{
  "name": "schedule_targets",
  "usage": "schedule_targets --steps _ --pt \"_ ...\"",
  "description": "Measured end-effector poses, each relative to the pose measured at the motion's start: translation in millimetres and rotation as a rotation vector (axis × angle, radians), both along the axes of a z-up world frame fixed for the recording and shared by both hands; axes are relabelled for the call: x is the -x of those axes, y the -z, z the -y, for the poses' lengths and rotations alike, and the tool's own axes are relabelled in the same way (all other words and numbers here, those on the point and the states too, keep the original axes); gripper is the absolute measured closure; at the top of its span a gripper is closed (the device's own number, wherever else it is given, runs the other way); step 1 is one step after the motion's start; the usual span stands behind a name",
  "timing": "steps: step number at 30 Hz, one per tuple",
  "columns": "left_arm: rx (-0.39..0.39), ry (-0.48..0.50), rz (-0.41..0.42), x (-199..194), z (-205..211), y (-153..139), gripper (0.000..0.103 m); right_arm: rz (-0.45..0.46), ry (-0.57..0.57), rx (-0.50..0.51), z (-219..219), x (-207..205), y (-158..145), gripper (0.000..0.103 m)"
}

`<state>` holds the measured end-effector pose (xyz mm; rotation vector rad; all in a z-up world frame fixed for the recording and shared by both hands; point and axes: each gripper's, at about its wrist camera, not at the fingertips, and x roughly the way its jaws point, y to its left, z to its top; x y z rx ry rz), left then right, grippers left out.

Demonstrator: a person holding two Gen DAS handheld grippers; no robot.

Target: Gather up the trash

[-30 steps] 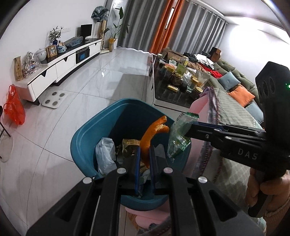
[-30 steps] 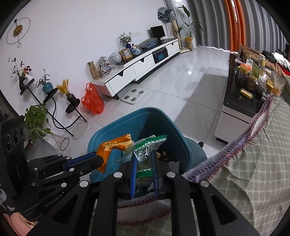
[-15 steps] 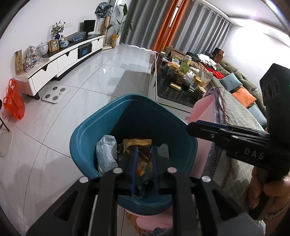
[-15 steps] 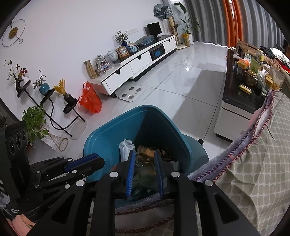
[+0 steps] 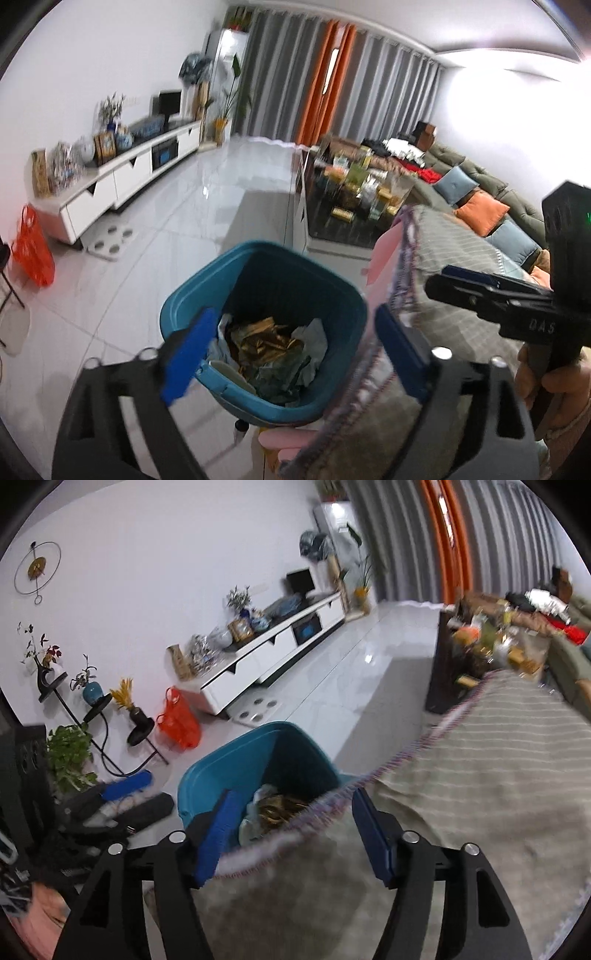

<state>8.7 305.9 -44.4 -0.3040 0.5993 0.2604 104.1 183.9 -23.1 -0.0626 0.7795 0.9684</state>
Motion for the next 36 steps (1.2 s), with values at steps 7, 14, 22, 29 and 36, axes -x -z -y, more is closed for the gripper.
schedule_targets --steps 7,14,22,29,36 --pt "-0.064 0.025 0.12 18 49 -19 0.003 0.165 0.118 -0.057 75 48 -20 0.011" --pt "-0.097 0.106 0.203 21 114 -29 0.003 0.279 0.329 -0.048 151 84 -21 0.003" --pt "-0.116 0.224 0.259 9 178 -33 0.003 0.386 0.579 0.009 235 118 -21 0.003" --pt "-0.162 0.314 0.334 2 238 -36 0.003 0.457 0.756 0.032 287 140 -25 0.003" --pt "-0.192 0.366 0.404 0 278 -40 0.003 0.468 0.837 0.031 313 151 -25 0.003"
